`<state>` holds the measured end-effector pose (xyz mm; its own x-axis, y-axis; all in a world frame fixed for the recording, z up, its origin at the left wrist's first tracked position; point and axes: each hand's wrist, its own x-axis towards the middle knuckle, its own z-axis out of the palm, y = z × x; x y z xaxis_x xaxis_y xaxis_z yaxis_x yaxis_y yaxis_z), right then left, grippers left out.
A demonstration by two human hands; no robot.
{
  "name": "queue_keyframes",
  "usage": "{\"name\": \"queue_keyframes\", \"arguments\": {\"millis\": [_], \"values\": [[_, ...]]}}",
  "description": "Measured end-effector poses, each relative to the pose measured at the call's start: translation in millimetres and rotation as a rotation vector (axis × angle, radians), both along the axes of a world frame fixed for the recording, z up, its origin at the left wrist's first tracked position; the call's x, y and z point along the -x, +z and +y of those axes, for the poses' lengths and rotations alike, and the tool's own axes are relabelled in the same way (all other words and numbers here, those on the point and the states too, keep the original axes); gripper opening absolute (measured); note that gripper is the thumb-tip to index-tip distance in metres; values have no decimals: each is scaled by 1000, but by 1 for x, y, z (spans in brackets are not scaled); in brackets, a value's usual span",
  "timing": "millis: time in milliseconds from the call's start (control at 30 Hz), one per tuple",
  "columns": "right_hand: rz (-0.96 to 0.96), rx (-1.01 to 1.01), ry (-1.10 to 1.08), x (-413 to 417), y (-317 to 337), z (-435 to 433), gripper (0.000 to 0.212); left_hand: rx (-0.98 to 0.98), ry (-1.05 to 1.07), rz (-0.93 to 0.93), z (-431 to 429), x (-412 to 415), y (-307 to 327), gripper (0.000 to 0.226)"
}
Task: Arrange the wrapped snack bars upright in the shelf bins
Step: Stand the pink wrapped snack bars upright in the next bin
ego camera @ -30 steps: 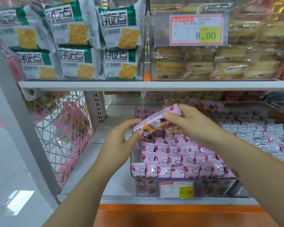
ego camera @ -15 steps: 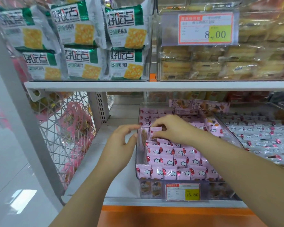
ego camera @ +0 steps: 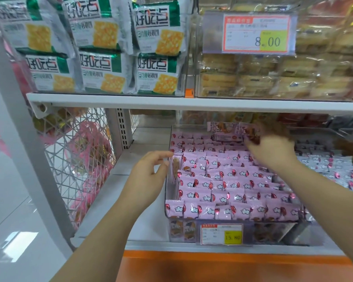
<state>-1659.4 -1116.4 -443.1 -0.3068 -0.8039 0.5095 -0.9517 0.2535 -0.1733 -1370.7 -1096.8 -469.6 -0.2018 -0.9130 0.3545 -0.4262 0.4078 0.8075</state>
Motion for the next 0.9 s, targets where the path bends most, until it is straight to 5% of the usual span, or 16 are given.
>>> {"name": "queue_keyframes", "arguments": {"millis": [100,233,367,567,767,900], "values": [[-106,-188,-93,15,2,-9,68,2,4,4,-2,3,0,24],[-130,-109,-72,33,-7,-21,47,7,2,11,0,7,1,23],[-203,34,47,39,-8,-13,29,13,-14,-15,1,12,1,20],[-395,183,291,-3,17,23,35,7,-1,5,1,7,1,30],[-550,81,570,-74,30,40,44,5,29,66,-1,-2,-2,35],[-485,49,638,-95,28,27,45,-7,39,75,-1,-5,-4,31]]}}
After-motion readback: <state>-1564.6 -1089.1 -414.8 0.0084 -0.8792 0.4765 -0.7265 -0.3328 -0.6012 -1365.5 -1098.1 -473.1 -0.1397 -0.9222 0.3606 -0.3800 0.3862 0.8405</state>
